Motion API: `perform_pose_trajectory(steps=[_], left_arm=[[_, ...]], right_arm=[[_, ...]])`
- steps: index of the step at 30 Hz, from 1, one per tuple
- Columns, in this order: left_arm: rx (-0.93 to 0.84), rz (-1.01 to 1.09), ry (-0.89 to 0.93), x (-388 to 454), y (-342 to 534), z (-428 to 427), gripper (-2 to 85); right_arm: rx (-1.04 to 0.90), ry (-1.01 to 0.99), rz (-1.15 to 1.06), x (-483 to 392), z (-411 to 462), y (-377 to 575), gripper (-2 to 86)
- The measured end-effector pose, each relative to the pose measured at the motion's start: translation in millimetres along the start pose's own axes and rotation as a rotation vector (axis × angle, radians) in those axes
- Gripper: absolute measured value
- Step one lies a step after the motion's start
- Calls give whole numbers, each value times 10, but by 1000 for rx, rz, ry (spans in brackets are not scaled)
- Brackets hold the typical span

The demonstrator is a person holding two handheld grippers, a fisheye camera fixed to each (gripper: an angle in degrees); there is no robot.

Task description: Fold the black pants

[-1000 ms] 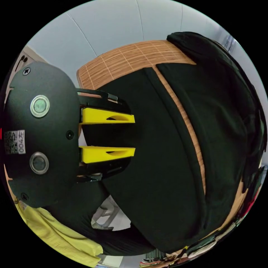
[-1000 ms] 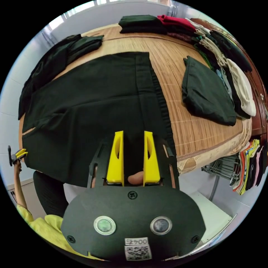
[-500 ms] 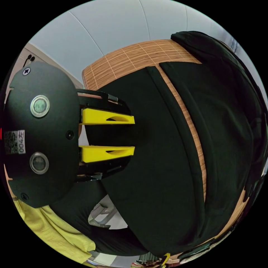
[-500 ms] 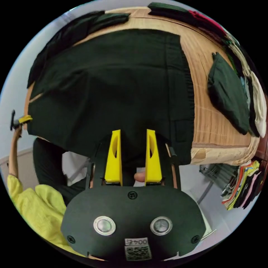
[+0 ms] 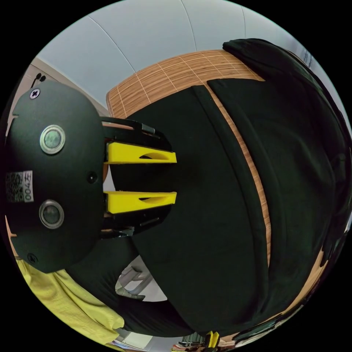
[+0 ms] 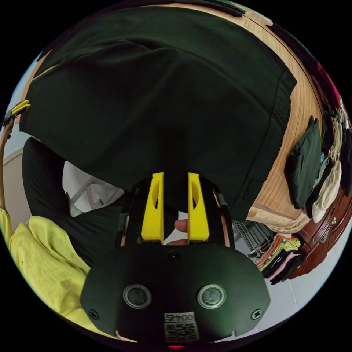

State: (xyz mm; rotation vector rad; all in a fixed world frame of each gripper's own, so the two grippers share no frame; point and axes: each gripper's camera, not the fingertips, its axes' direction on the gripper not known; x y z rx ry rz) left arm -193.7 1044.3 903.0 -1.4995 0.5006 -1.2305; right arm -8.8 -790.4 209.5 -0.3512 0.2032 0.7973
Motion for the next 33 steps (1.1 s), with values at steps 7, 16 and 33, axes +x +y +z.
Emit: perform_pose_trajectory(steps=[7, 16, 33], left_arm=[[55, 19, 10, -70, 195, 223, 119], [253, 99, 29, -437, 377, 118, 128], [693, -730, 839, -1409, 3691, 2402, 117]], right_arm=[[90, 37, 15, 251, 237, 236, 84], [394, -74, -50, 898, 159, 603, 62], [788, -917, 623, 2834, 2047, 2430, 107]])
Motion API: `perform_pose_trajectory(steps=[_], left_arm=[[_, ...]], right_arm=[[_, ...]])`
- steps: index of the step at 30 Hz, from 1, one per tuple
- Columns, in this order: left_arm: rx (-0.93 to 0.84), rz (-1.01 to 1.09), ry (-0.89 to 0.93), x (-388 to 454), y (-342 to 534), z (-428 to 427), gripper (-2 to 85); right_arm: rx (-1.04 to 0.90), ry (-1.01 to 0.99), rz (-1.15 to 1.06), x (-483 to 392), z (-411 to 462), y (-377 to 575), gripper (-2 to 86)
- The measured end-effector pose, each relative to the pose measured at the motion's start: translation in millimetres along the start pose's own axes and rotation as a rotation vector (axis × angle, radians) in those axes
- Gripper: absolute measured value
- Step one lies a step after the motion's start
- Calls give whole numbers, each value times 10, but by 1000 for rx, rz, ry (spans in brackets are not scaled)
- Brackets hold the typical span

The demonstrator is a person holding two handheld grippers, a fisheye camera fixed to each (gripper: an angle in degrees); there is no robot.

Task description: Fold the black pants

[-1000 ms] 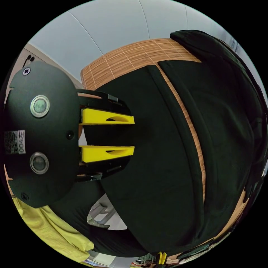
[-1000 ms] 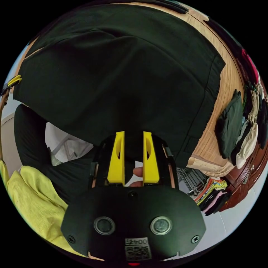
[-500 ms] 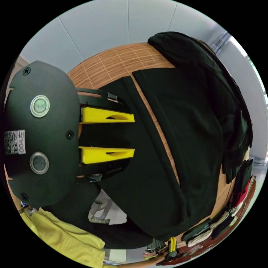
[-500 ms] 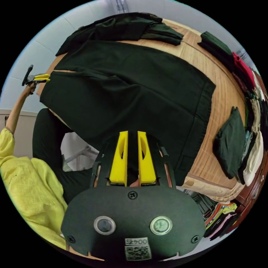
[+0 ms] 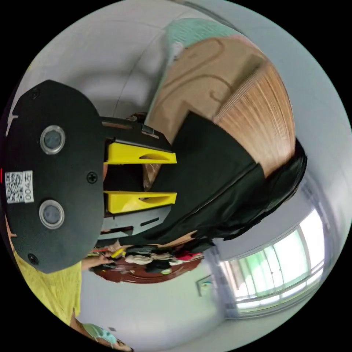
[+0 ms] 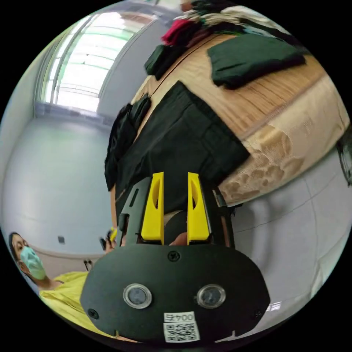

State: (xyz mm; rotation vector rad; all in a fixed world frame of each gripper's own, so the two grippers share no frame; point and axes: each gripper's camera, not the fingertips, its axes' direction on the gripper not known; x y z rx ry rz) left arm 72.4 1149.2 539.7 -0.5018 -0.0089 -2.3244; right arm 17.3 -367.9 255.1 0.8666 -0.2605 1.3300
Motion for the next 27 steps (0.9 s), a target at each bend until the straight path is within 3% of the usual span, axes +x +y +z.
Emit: perform_pose_trajectory(steps=[7, 27], left_arm=[[120, -238, 242, -1005, 592, 35, 116], [161, -398, 318, -1868, 893, 569, 122]], right_arm=[[136, -150, 241, 1033, -223, 295, 126], [130, -41, 283, 1943, 122, 314, 133]])
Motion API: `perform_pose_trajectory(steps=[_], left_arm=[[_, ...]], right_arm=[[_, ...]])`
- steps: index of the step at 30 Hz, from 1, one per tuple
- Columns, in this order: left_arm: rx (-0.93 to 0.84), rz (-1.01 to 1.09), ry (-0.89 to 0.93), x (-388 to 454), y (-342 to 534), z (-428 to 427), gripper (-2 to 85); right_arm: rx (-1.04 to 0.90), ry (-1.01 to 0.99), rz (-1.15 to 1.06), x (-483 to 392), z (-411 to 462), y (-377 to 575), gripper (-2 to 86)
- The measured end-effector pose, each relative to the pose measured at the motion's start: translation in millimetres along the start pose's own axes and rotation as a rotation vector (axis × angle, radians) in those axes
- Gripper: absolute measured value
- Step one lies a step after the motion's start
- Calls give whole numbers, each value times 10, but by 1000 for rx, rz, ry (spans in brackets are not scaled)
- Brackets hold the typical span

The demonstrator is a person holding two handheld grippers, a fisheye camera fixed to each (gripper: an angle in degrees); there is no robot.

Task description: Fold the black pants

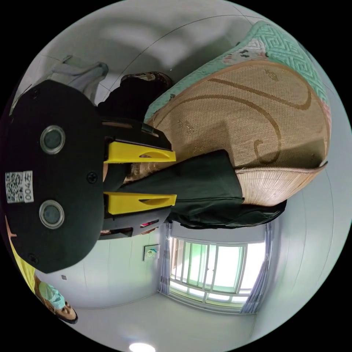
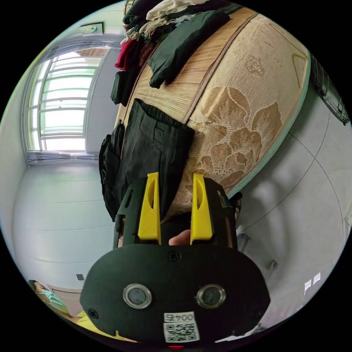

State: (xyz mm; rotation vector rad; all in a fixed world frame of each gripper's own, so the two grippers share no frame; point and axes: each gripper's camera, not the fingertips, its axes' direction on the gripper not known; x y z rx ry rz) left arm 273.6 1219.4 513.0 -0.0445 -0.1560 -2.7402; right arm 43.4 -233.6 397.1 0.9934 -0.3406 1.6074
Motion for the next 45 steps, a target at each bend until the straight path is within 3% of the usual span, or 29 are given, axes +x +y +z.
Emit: perform_pose_trajectory(steps=[15, 29, 36, 45], left_arm=[[18, 64, 40, -238, 97, 108, 44], [91, 178, 207, 163, 246, 15, 19], [91, 265, 284, 667, 304, -304, 20], [187, 280, 293, 630, 541, -1228, 18]], right_arm=[[0, -91, -46, 267, 47, 110, 114], [30, -184, -51, 255, -58, 317, 8], [134, -383, -61, -204, -476, 599, -5], [144, -405, -82, -356, -955, 1194, -7]])
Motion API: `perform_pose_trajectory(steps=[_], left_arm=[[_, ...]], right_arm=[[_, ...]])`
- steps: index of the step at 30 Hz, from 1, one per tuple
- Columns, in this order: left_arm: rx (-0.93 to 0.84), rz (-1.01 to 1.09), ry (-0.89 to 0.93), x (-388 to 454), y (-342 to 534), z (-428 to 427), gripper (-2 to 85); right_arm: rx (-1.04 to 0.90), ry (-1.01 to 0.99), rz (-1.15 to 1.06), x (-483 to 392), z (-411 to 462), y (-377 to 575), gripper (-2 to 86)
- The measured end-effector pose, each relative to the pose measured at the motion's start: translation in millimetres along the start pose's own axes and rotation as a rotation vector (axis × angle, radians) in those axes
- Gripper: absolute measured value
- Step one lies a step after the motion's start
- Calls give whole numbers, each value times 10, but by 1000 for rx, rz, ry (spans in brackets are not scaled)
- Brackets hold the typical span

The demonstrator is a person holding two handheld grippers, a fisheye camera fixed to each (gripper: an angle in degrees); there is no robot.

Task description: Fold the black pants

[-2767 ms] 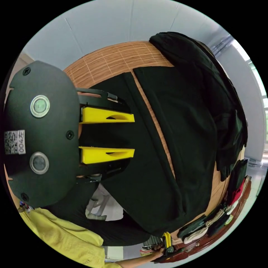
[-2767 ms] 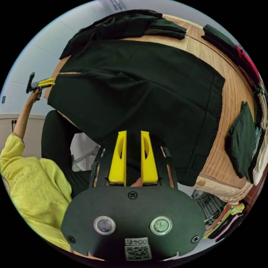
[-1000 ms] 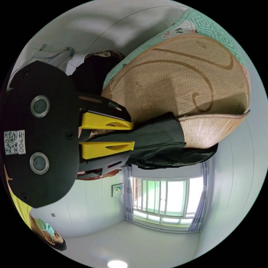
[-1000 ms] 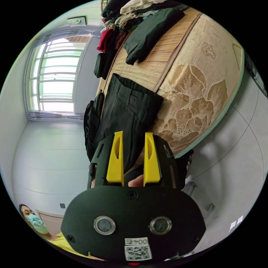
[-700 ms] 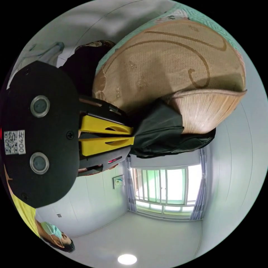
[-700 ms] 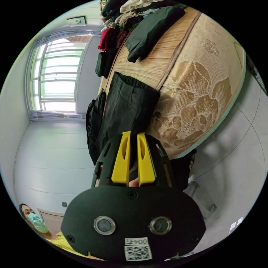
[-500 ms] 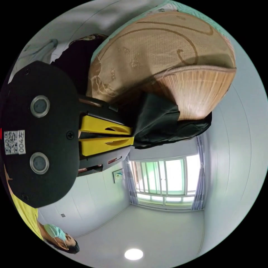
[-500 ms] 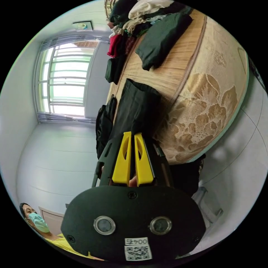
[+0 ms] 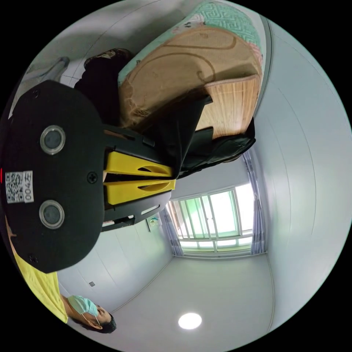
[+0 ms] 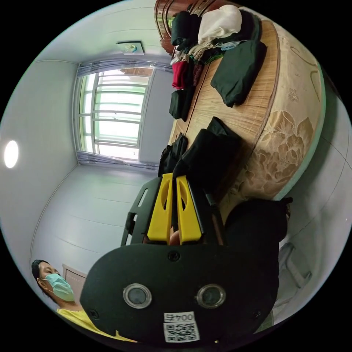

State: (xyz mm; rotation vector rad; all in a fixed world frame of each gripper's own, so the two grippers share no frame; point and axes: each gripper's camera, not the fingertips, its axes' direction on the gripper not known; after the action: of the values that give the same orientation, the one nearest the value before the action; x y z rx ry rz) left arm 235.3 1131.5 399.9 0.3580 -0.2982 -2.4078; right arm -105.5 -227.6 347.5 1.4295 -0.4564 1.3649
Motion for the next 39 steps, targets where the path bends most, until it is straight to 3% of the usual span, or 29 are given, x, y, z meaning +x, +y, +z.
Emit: perform_pose_trajectory(steps=[9, 17, 31, 39], left_arm=[[-32, 4, -29, 114, 50, -460, 17], [-40, 16, -28, 452, -461, 158, 16], [-60, 81, -199, 1559, -1968, 2823, 16], [-184, 22, -351, 1447, -2417, 4522, 31]], right_arm=[[20, 8, 59, -36, -431, 496, -6], [72, -4, 96, -348, -178, 442, -2], [89, 81, 86, -1082, 1088, -354, 7], [67, 246, 149, -997, 1944, -823, 17]])
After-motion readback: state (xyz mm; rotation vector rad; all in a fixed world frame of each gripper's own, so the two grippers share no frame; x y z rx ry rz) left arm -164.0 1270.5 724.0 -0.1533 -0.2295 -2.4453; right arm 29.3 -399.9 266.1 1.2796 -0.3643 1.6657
